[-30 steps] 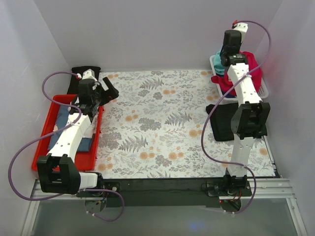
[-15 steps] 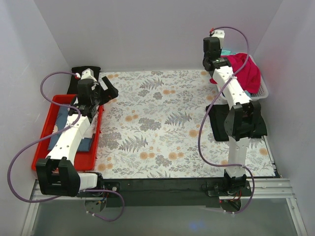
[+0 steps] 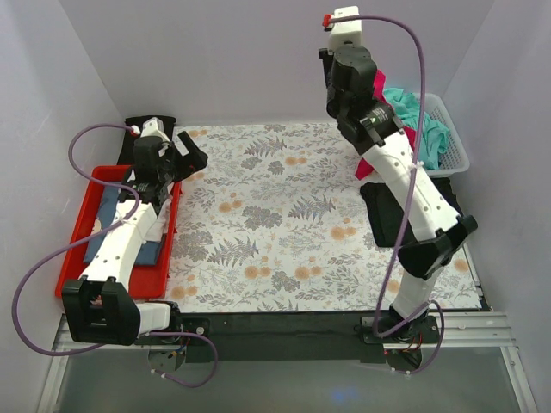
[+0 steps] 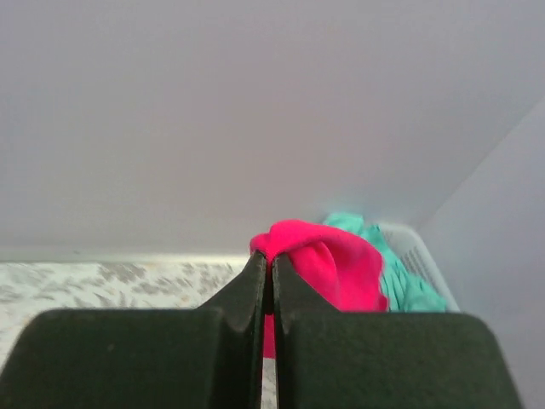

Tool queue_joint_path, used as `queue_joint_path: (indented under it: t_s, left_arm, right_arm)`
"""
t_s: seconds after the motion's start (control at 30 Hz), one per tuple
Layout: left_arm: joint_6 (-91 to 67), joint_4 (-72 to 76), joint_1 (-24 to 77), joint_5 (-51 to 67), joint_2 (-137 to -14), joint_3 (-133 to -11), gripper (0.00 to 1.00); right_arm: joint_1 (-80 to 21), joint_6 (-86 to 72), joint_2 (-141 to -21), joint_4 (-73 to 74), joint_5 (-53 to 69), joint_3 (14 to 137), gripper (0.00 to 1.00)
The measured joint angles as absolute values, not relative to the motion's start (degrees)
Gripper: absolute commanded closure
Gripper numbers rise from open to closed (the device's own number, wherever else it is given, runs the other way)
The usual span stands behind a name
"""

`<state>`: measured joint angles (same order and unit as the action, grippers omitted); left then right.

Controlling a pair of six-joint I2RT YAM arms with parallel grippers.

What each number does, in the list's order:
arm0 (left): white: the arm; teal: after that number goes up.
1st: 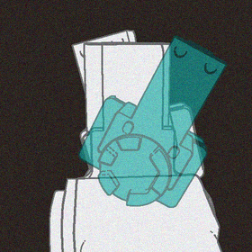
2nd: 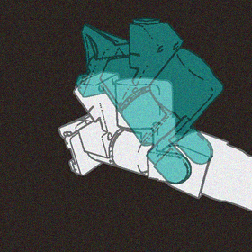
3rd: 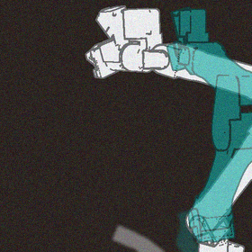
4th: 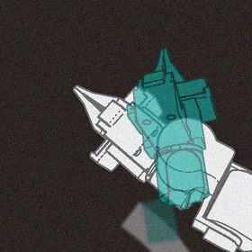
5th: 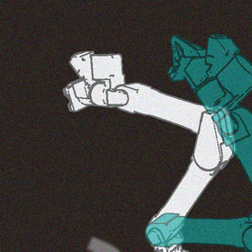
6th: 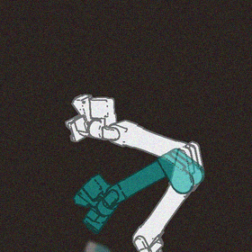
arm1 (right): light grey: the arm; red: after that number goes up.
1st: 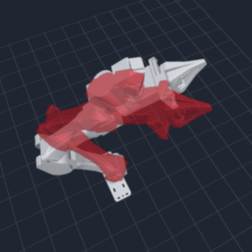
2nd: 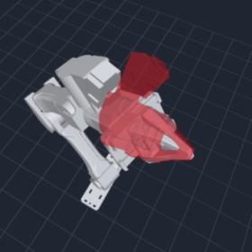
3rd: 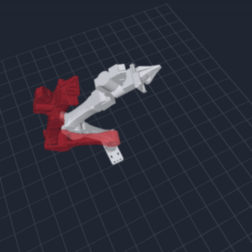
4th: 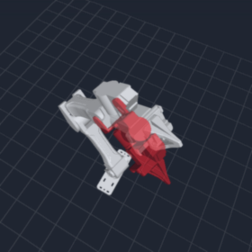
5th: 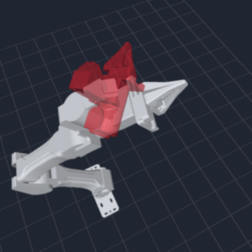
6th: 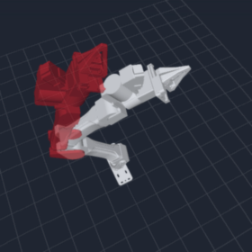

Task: Fold and stack the t-shirts
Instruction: Move the tshirt to the center of the board

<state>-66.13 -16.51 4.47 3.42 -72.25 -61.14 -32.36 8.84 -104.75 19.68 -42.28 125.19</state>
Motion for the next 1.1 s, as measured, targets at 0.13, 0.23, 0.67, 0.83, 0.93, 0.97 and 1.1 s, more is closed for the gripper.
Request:
queue_joint_path:
  t_s: [0.13, 0.23, 0.67, 0.83, 0.93, 0.97, 1.1]
  left_arm:
    - [-66.61, -16.49, 4.51, 4.12, -71.96, -61.65, 0.07]
    - [-66.89, -16.58, 4.62, 4.54, -70.87, -61.65, 0.07]
    - [-67.20, -18.48, 4.64, 3.57, -62.28, -61.28, 0.07]
    - [-67.42, -20.27, 4.64, 2.31, -59.31, -60.31, 0.07]
    - [-67.64, -20.82, 4.64, 2.13, -58.78, -59.81, 0.07]
    - [-67.81, -21.04, 4.64, 2.15, -58.74, -59.53, 0.07]
    - [-68.36, -21.74, 4.64, 2.70, -58.76, -57.91, 0.07]
  right_arm:
    - [-46.74, 20.53, -100.14, 11.11, -47.09, 127.22, 0.99]
    - [-59.64, 30.33, -98.80, 2.90, -49.32, 127.42, 0.99]
    - [-74.48, 51.44, -92.18, -20.49, -57.78, 111.57, 0.99]
    - [-68.58, 48.34, -85.56, -27.44, -61.87, 87.85, 0.99]
    - [-62.89, 42.74, -83.66, -28.47, -64.34, 74.08, 0.99]
    - [-61.43, 41.23, -83.61, -28.53, -64.77, 71.18, 0.99]
    - [-54.83, 34.44, -83.26, -27.92, -66.94, 60.84, 0.99]
